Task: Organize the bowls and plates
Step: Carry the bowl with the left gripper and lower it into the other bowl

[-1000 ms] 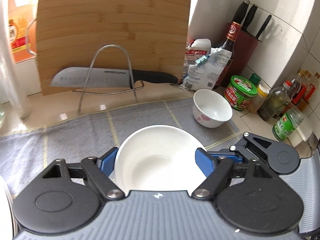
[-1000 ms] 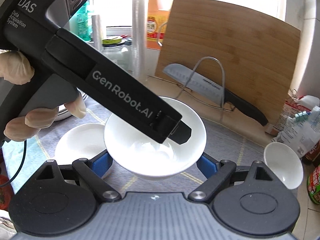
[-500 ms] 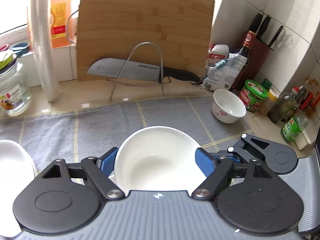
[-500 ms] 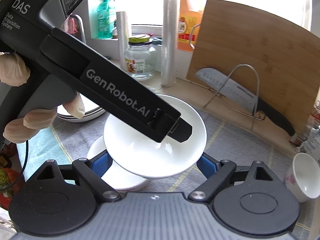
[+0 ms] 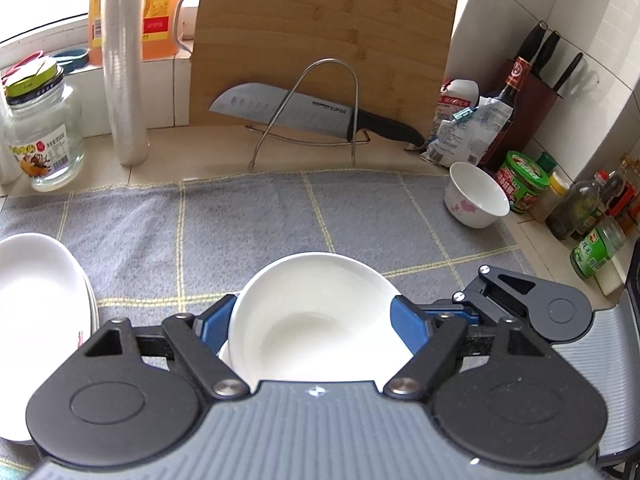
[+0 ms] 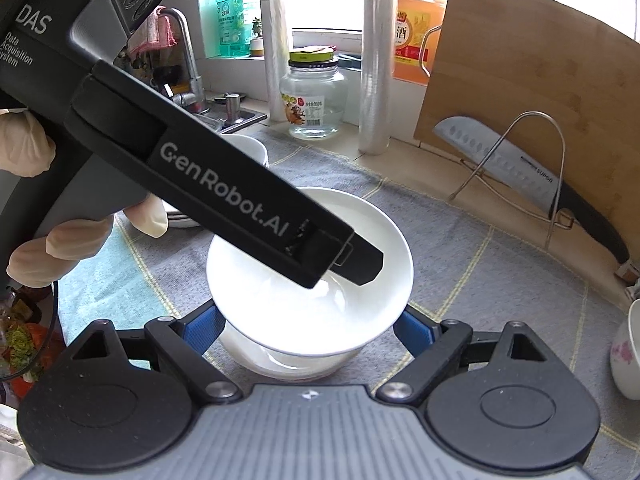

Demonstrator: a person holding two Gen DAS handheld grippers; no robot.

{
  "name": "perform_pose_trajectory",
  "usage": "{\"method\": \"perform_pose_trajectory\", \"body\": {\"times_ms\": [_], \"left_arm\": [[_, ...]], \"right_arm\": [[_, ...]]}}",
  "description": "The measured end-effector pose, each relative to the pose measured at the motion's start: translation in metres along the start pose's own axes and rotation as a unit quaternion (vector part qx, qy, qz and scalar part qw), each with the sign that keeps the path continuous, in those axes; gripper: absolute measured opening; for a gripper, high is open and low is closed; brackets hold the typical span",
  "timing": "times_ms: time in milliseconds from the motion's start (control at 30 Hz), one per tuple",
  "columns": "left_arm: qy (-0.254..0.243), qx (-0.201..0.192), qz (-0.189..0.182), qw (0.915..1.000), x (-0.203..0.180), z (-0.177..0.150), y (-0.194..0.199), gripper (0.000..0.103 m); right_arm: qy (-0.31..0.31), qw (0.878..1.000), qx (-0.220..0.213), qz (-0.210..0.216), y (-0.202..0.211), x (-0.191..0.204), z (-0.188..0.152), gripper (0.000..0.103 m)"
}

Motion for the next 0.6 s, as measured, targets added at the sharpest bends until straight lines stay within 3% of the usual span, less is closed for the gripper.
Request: {"method": "perform_pose_trajectory", "body": {"times_ms": [600], "left_arm": [[0.013,0.009,-0.011,0.9998,0.008,-0.017,-0.01,0.081]], "right_arm": [[-0.003,1.0,0.023,0.004,-0.012,0.006,-0.008,0.093]]}}
Point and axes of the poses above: each gripper's, at about its wrist camera, not at the fingertips, and y roughly against the way its jaws point, x to its left, z to its top, the point moved 5 cm from there along -y, roughly the way its jaws point, and after that the axes turned 8 degrees about -y, right-handed, at the moved point
